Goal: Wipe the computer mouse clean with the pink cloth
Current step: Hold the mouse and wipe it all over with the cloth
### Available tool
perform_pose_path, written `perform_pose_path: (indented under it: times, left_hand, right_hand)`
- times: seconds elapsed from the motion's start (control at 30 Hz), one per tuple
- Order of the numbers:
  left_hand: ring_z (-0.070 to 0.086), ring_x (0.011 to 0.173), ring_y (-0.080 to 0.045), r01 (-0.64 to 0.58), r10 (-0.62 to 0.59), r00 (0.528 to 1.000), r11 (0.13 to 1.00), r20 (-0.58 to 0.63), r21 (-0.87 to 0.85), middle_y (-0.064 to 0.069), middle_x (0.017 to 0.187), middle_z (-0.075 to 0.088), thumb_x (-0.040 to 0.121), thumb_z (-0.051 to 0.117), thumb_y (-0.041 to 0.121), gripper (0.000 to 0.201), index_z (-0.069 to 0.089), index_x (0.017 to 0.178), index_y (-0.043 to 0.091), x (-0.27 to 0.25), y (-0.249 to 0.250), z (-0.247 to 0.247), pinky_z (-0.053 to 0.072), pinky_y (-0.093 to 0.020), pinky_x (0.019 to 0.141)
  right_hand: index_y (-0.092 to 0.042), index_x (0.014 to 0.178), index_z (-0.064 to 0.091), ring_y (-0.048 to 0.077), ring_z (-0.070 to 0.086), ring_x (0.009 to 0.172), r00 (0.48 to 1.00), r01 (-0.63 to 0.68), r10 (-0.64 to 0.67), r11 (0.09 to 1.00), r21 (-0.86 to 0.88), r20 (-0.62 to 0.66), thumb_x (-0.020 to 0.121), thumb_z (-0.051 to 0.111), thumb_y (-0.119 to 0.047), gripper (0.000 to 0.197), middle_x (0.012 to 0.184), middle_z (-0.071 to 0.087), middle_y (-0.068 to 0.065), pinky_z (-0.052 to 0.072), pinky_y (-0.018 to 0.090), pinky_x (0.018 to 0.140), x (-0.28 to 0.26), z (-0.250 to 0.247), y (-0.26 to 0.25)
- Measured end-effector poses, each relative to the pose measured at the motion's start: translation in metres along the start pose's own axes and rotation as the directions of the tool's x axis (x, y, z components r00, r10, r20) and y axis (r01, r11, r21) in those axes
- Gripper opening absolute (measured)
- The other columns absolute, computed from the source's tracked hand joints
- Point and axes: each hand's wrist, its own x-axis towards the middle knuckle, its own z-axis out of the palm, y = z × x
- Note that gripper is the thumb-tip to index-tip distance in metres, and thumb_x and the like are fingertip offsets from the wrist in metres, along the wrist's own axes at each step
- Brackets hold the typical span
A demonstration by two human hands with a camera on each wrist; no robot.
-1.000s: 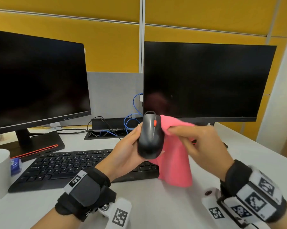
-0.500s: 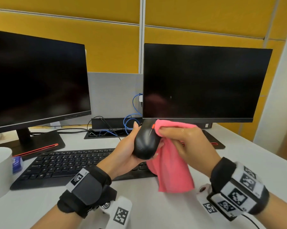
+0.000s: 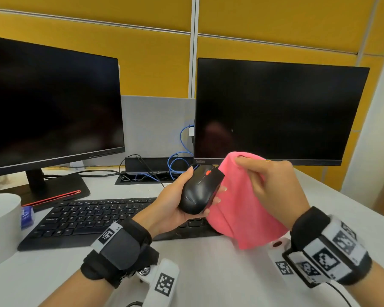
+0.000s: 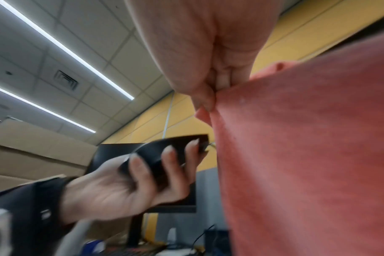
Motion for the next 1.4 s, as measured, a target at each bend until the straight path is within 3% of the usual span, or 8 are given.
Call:
perform_pose_path:
  times: [0.13, 0.3, 0.53, 0.73, 0.93, 1.1, 1.3, 1.4]
  left_hand:
    - [0.073, 0.074, -0.029, 0.004, -0.003, 0.999, 1.000, -0.051, 0.019, -0.016, 0.097, 0.075, 0.101, 0.038, 0.045, 0.045, 0.066, 0.115, 0.012, 0.000, -0.001, 0.002, 0.055, -0.031, 0.053]
    - [0.073, 0.075, -0.028, 0.039, -0.038, 0.997, 0.999, -0.066, 0.014, -0.021, 0.104, 0.073, 0.103, 0.033, 0.044, 0.051, 0.067, 0.112, 0.006, -0.003, -0.001, 0.003, 0.055, -0.030, 0.056]
    - [0.073, 0.071, -0.033, 0.041, -0.043, 0.992, 0.999, -0.114, -0.017, -0.020, 0.088, 0.074, 0.103, 0.040, 0.039, 0.041, 0.064, 0.113, 0.007, -0.005, 0.002, 0.007, 0.056, -0.032, 0.049]
    - [0.073, 0.066, -0.028, 0.050, -0.050, 0.994, 0.999, -0.094, -0.004, -0.018, 0.082, 0.075, 0.104, 0.035, 0.039, 0.045, 0.067, 0.096, 0.008, -0.005, -0.002, 0.011, 0.056, -0.032, 0.055]
    - [0.073, 0.066, -0.031, 0.061, -0.066, 0.986, 0.997, -0.152, -0.037, -0.018, 0.081, 0.074, 0.103, 0.041, 0.037, 0.038, 0.062, 0.111, 0.006, -0.007, 0.003, 0.009, 0.057, -0.034, 0.051]
    - [0.073, 0.071, -0.030, 0.074, -0.077, 0.994, 0.996, -0.082, -0.049, -0.021, 0.091, 0.074, 0.104, 0.035, 0.039, 0.055, 0.076, 0.087, 0.006, -0.008, 0.003, 0.012, 0.056, -0.031, 0.055]
    - [0.070, 0.067, -0.031, 0.046, -0.056, 0.983, 0.997, -0.176, -0.060, -0.018, 0.085, 0.072, 0.102, 0.044, 0.036, 0.036, 0.062, 0.115, 0.007, -0.006, 0.007, 0.008, 0.056, -0.034, 0.050]
    - [0.070, 0.076, -0.032, 0.052, -0.065, 0.985, 0.995, -0.160, -0.081, -0.021, 0.100, 0.072, 0.103, 0.041, 0.038, 0.042, 0.063, 0.115, 0.004, -0.005, 0.007, 0.005, 0.056, -0.033, 0.051]
  right_hand:
    - [-0.015, 0.115, 0.073, -0.004, 0.060, 0.110, 0.942, 0.226, -0.257, 0.961, 0.158, 0.218, 0.083, 0.058, 0.011, 0.045, 0.114, 0.072, -0.009, 0.044, 0.015, 0.100, -0.014, 0.015, -0.017]
    - [-0.027, 0.108, 0.076, -0.003, 0.063, 0.065, 0.970, 0.083, -0.084, 0.996, 0.014, 0.228, 0.086, 0.060, 0.006, 0.042, 0.074, 0.074, -0.014, 0.045, 0.004, 0.065, -0.004, -0.008, 0.007]
    - [-0.016, 0.124, 0.068, 0.000, 0.052, 0.126, 0.894, 0.246, -0.308, 0.944, 0.217, 0.326, 0.086, 0.056, 0.009, 0.048, 0.130, 0.063, -0.007, 0.034, 0.012, 0.108, -0.018, 0.016, -0.012]
    - [-0.018, 0.128, 0.064, -0.005, 0.051, 0.121, 0.959, 0.133, -0.159, 0.983, 0.124, 0.234, 0.094, 0.055, 0.001, 0.040, 0.129, 0.061, -0.011, 0.040, 0.017, 0.105, -0.008, 0.009, 0.005]
    - [-0.012, 0.127, 0.065, 0.004, 0.057, 0.122, 0.892, 0.307, -0.357, 0.929, 0.205, 0.278, 0.091, 0.054, 0.000, 0.040, 0.129, 0.065, -0.004, 0.040, 0.016, 0.106, -0.024, 0.016, -0.016]
    - [-0.012, 0.123, 0.068, 0.007, 0.064, 0.104, 0.970, 0.137, -0.147, 0.989, 0.062, 0.194, 0.091, 0.060, 0.002, 0.035, 0.113, 0.072, -0.006, 0.031, -0.008, 0.087, -0.006, 0.001, 0.003]
    - [-0.018, 0.128, 0.065, 0.002, 0.061, 0.114, 0.892, 0.280, -0.341, 0.933, 0.227, 0.296, 0.091, 0.058, -0.001, 0.041, 0.123, 0.069, -0.008, 0.045, 0.013, 0.096, -0.025, 0.004, -0.022]
    - [-0.019, 0.126, 0.067, -0.002, 0.057, 0.116, 0.911, 0.194, -0.229, 0.972, 0.132, 0.344, 0.095, 0.056, -0.004, 0.036, 0.123, 0.069, -0.007, 0.042, 0.011, 0.099, -0.016, 0.001, -0.005]
